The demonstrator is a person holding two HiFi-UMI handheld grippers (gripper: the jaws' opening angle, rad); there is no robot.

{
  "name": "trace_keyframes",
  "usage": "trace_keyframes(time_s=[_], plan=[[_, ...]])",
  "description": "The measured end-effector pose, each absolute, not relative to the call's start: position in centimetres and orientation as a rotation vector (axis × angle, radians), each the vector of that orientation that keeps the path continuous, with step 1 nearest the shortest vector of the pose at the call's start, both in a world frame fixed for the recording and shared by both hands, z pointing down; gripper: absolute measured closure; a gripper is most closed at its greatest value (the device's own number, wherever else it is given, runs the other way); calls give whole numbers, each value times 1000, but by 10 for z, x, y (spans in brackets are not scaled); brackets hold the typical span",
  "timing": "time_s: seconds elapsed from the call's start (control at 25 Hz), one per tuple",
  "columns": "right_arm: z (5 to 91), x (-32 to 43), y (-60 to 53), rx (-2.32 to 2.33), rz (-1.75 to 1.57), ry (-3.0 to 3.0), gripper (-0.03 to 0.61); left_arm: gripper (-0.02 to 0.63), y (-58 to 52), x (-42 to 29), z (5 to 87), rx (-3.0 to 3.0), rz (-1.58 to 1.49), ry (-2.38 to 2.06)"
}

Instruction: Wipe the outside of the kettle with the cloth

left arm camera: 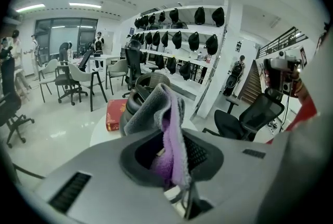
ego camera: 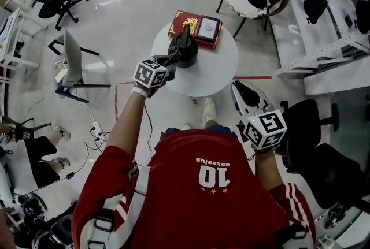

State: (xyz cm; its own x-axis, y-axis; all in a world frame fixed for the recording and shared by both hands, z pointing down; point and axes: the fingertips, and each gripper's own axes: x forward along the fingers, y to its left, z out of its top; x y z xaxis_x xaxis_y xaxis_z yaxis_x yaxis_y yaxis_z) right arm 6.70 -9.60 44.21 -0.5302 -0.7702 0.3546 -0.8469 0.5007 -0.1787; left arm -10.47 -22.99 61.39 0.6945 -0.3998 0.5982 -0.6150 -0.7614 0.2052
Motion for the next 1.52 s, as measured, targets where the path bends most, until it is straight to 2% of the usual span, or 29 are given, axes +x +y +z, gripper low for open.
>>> trace_keyframes(time_s=[0.96,1.52], plan=[[448,97,-90,1431,532,-2522,526,551,-207,-23,613,2581,811,-555],[446,124,-135,1414,560,-2547,526,551,-268,-13,584,2580,748,-671]])
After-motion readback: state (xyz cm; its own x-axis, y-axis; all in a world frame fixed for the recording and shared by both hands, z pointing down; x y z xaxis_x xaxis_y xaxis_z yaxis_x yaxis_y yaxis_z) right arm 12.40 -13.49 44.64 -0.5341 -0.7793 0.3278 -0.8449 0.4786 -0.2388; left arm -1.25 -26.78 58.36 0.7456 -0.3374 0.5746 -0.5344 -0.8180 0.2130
